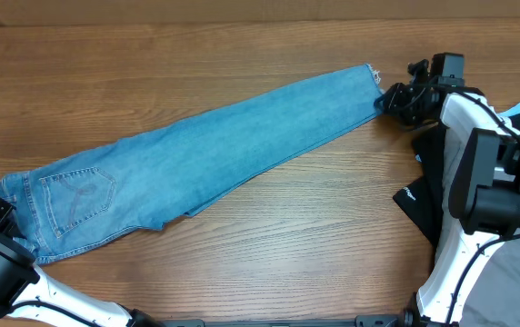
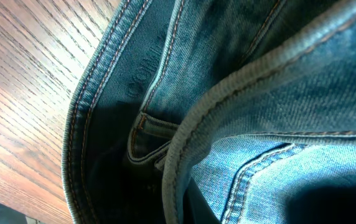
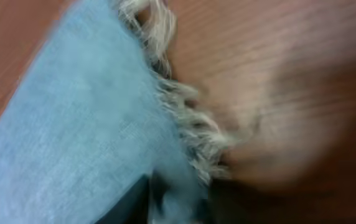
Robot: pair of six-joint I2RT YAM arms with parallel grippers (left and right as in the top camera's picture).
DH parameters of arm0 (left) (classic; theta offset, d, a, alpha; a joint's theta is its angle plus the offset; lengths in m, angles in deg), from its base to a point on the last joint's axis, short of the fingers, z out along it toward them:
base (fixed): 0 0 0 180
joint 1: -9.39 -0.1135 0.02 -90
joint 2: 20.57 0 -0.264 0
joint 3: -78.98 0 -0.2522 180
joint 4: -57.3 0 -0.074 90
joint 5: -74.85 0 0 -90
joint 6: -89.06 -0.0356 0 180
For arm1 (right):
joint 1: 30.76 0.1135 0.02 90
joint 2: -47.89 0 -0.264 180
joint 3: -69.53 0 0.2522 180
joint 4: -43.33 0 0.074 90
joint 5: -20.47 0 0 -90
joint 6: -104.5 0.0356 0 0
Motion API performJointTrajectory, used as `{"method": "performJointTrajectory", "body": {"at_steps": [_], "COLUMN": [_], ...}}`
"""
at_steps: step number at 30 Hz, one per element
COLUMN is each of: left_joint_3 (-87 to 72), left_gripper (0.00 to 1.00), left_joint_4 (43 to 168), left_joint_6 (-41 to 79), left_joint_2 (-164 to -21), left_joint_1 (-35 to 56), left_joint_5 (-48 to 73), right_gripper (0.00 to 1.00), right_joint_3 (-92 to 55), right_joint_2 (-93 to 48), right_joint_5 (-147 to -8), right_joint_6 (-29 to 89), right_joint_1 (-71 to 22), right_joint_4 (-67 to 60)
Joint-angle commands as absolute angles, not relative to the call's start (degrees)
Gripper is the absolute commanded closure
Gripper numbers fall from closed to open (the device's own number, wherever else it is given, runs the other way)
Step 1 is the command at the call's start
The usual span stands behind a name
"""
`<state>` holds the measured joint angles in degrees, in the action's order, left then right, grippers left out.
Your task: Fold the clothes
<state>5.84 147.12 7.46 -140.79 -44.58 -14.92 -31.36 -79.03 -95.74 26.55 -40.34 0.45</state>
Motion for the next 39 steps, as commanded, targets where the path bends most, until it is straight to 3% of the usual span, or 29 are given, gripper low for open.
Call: {"method": "performJointTrajectory", "body": {"at_steps": [1,2,11,21,33,34,36,37,39], "left_joint_3": [7.2,7.2,7.3,7.4,7.4,7.4,7.4,7.4,7.4], "left_gripper": [0.94,0.94,0.94,0.96,0.96,0.93,0.65,0.56,0.45], "left_joint_4": [147.1,147.0,145.8,144.9,149.4,149.8,150.2,150.3,150.5], "left_joint_6": [6.3,6.3,3.7,3.7,11.7,13.0,14.0,14.0,14.2], "left_joint_2": [-139.0,-139.0,-139.0,-139.0,-139.0,-139.0,-139.0,-139.0,-139.0], "left_joint_1": [-44.1,-44.1,-44.2,-44.1,-45.4,-45.7,-46.2,-46.6,-47.4], "left_joint_5": [-13.7,-13.3,-9.6,-9.9,-24.1,-25.0,-25.5,-25.6,-25.7], "right_gripper": [0.93,0.96,0.96,0.96,0.96,0.96,0.96,0.96,0.96], "right_joint_3": [-30.7,-31.0,-32.4,-32.4,-32.4,-32.4,-32.4,-32.4,-32.4], "right_joint_2": [-82.0,-81.9,-76.6,-75.0,-75.0,-75.0,-75.0,-75.0,-75.0], "right_joint_5": [-95.3,-95.3,-84.2,-81.9,-81.5,-81.5,-81.5,-81.5,-81.5], "right_joint_6": [26.6,26.6,32.9,33.9,34.3,34.3,34.3,34.3,34.3], "right_joint_1": [-40.4,-40.7,-45.3,-48.4,-48.6,-48.6,-48.6,-48.6,-48.6], "right_joint_4": [-2.1,-2.8,-8.4,-14.9,-15.4,-15.4,-15.4,-15.5,-15.4]}}
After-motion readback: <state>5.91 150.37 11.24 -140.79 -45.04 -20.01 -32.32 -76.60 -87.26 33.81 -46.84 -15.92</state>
